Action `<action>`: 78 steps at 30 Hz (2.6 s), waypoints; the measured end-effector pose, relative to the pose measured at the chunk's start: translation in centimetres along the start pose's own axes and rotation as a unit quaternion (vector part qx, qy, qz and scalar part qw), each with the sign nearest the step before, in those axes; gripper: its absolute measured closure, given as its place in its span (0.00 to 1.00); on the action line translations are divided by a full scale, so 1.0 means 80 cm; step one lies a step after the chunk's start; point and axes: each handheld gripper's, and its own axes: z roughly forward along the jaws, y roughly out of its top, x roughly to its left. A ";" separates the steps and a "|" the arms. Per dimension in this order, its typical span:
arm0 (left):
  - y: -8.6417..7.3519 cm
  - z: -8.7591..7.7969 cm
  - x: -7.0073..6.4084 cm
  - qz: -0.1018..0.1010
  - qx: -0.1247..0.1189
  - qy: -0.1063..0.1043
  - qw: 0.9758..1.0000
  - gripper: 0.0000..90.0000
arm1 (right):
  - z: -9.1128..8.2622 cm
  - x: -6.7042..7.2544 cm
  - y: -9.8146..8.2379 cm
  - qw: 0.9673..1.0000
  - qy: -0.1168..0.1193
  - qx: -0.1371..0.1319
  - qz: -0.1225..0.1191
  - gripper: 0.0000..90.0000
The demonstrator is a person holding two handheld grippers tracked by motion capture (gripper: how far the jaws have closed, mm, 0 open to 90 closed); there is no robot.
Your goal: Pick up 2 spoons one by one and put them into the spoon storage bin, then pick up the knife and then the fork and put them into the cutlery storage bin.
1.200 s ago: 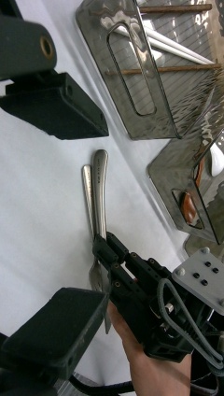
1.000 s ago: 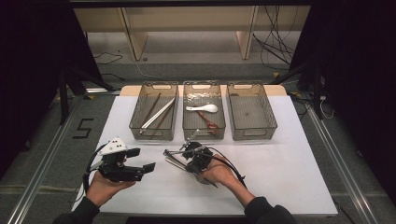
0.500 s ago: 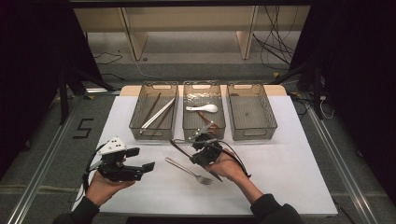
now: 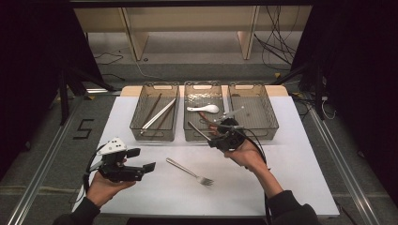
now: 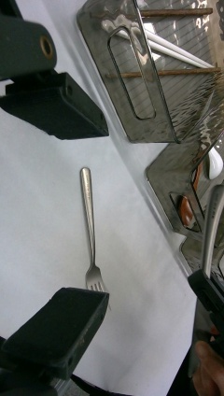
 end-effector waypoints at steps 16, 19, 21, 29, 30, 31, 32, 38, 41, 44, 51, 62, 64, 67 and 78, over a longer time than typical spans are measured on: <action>0.000 0.001 0.000 0.001 0.002 0.001 1.000 0.19 | -0.048 -0.060 -0.006 0.997 -0.055 -0.038 0.049 0.93; 0.000 0.001 0.000 0.003 0.003 0.001 1.000 0.19 | -0.059 -0.074 -0.007 0.995 -0.075 -0.040 0.061 0.93; 0.000 0.001 0.000 -0.001 0.002 -0.001 1.000 0.19 | -0.065 -0.085 -0.007 0.993 -0.085 -0.042 0.069 0.93; 0.000 0.000 0.000 -0.003 0.000 -0.001 1.000 0.19 | -0.071 -0.115 -0.008 0.989 -0.110 -0.035 0.092 0.93; 0.000 0.000 0.000 -0.003 0.000 -0.001 1.000 0.19 | -0.072 -0.116 -0.008 0.988 -0.111 -0.038 0.096 0.93; 0.000 0.000 0.000 -0.003 0.000 -0.001 1.000 0.19 | -0.072 -0.118 -0.008 0.988 -0.111 -0.038 0.100 0.93; 0.001 0.001 0.000 -0.002 0.000 -0.002 1.000 0.19 | -0.071 -0.120 -0.009 0.988 -0.112 -0.039 0.103 0.93; 0.004 0.005 -0.002 0.000 0.001 -0.003 1.000 0.19 | -0.071 -0.129 -0.008 0.986 -0.114 -0.040 0.112 0.93; 0.004 0.005 -0.001 -0.001 0.001 -0.002 1.000 0.19 | -0.072 -0.134 -0.007 0.985 -0.118 -0.042 0.117 0.93; 0.004 0.006 -0.001 0.000 0.001 -0.003 1.000 0.19 | -0.074 -0.137 -0.007 0.985 -0.121 -0.043 0.118 0.93; 0.004 0.004 -0.002 0.001 -0.001 -0.005 1.000 0.19 | -0.078 -0.144 -0.003 0.982 -0.131 -0.044 0.127 0.93; 0.005 0.004 -0.005 0.005 0.000 -0.004 1.000 0.19 | -0.067 -0.160 0.018 0.980 -0.145 -0.036 0.129 0.93; 0.005 0.004 -0.006 0.006 -0.001 -0.006 1.000 0.19 | -0.066 -0.162 0.020 0.980 -0.146 -0.035 0.132 0.93; 0.004 0.003 -0.006 0.006 -0.002 -0.007 1.000 0.19 | -0.066 -0.164 0.022 0.979 -0.150 -0.034 0.134 0.93; 0.004 0.004 -0.007 0.008 -0.002 -0.009 1.000 0.19 | -0.055 -0.179 0.037 0.975 -0.165 -0.018 0.147 0.93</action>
